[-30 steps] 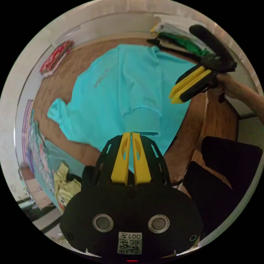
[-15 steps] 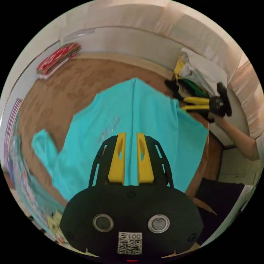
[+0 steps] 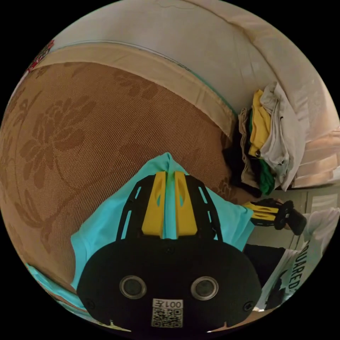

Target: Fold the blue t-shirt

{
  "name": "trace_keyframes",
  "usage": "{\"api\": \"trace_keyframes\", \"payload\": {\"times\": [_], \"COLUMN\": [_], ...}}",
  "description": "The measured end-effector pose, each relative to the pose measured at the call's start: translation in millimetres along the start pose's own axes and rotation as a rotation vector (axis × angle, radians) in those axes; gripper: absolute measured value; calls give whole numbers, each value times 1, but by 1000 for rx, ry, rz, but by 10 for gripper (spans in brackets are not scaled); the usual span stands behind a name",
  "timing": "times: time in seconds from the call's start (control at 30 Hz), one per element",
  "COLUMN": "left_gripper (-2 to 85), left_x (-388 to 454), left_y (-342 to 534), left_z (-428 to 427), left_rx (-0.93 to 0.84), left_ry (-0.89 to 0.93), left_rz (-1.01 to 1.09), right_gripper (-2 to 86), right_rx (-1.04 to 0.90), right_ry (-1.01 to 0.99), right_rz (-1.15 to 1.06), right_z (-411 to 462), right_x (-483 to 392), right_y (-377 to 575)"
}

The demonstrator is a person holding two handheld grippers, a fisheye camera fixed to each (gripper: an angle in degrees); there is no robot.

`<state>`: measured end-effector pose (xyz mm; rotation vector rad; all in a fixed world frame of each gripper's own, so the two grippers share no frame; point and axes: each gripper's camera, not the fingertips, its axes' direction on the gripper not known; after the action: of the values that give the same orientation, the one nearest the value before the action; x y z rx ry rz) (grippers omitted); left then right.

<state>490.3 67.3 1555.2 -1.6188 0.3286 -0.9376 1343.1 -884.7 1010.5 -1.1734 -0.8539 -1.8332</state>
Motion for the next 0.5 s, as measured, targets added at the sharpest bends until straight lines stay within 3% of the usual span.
{"api": "trace_keyframes", "payload": {"times": [0.1,0.2,0.33,0.47,0.5], "left_gripper": [-1,-8,-9,-9,-9], "left_x": [-21,-36,-44,-76,-79], "left_y": [-16,-31,-64,-92,-96], "left_z": [-16,-37,-55,-59,-59], "left_rx": [47,129,167,221,227], "left_ry": [91,157,39,-56,-40], "left_rz": [-34,-30,-8,-148,-155], "right_gripper": [18,15,11,4,5], "right_rx": [13,0,64,-128,-89], "right_ry": [106,103,158,210,148], "right_rz": [-10,118,175,317,352], "right_z": [2,15,12,54,49], "right_x": [-11,-3,5,30,40], "right_y": [11,23,19,22,25]}}
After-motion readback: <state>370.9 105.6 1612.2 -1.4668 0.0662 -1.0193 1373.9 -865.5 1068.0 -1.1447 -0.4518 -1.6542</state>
